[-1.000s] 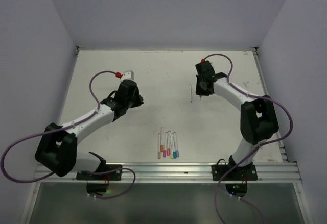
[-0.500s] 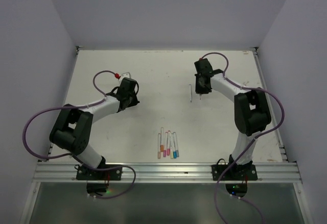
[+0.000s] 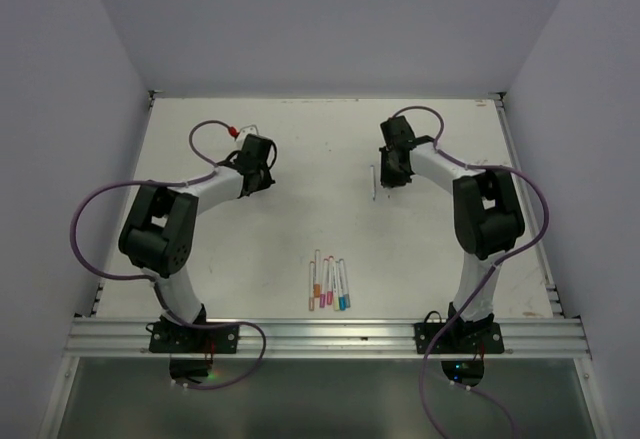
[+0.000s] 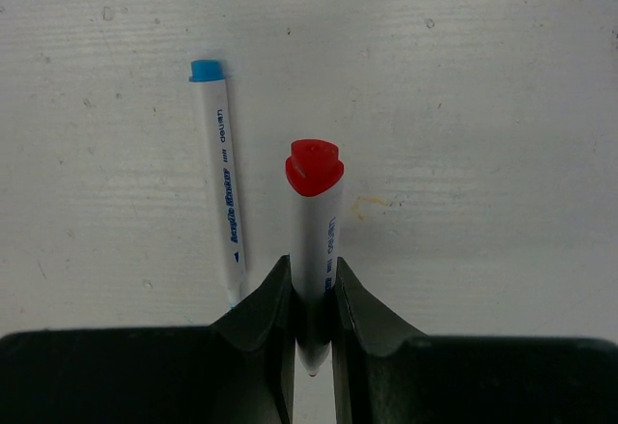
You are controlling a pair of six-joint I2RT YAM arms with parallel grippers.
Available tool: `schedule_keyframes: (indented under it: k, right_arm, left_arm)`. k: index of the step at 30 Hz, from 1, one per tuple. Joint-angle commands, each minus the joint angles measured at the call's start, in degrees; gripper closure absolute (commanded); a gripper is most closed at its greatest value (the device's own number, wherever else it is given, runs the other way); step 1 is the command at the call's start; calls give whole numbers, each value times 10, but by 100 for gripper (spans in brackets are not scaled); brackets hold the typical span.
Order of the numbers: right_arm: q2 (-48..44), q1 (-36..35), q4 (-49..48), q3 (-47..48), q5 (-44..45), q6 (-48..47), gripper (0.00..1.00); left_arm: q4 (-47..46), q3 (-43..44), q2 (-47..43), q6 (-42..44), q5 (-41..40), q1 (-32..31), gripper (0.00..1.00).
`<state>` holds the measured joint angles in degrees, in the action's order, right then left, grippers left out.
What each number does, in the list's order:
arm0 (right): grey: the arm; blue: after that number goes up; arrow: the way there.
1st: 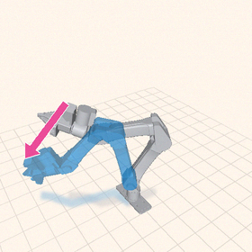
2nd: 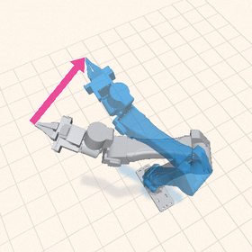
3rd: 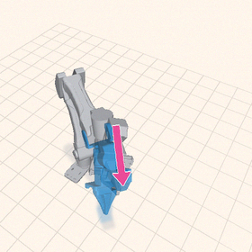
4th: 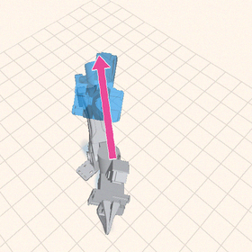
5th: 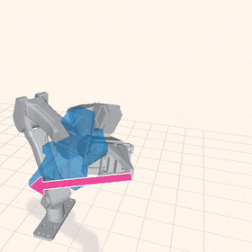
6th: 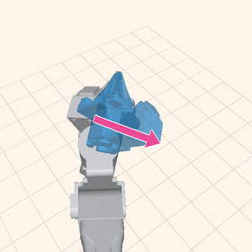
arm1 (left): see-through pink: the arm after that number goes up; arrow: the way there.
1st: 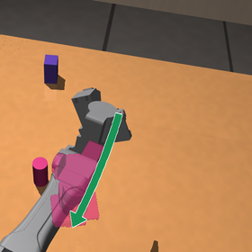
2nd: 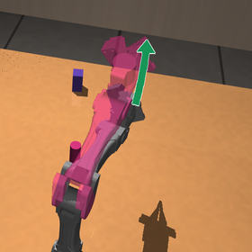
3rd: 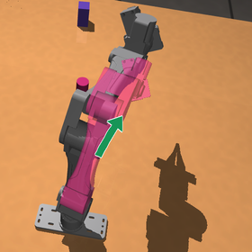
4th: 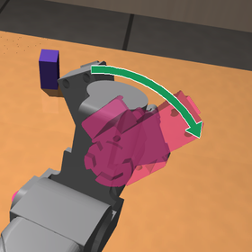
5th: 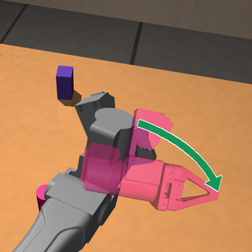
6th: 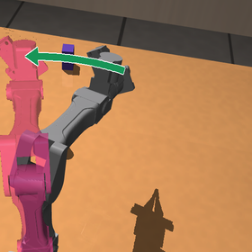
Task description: Open the pen caps
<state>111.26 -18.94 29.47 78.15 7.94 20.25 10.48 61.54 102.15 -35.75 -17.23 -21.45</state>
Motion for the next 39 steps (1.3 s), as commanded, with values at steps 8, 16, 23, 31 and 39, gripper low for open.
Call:
schedule_keyframes:
  k: [8,16,23,31,39]
  right_arm:
    - [5,17,-10,30,-24,-14,98]
    - [11,17,-28,20,-45,-14,93]
    - [19,18,-28,24,-58,-15,88]
    - [20,17,-35,14,-60,-19,77]
    - [33,18,-43,19,-72,-16,67]
  left_arm:
    - [29,37,44,9,-27,21,100]
    - [32,45,56,11,-29,24,84]
    - [31,38,54,2,-30,26,67]
    - [20,22,42,-5,-18,26,62]
    - [11,3,1,-8,19,26,58]
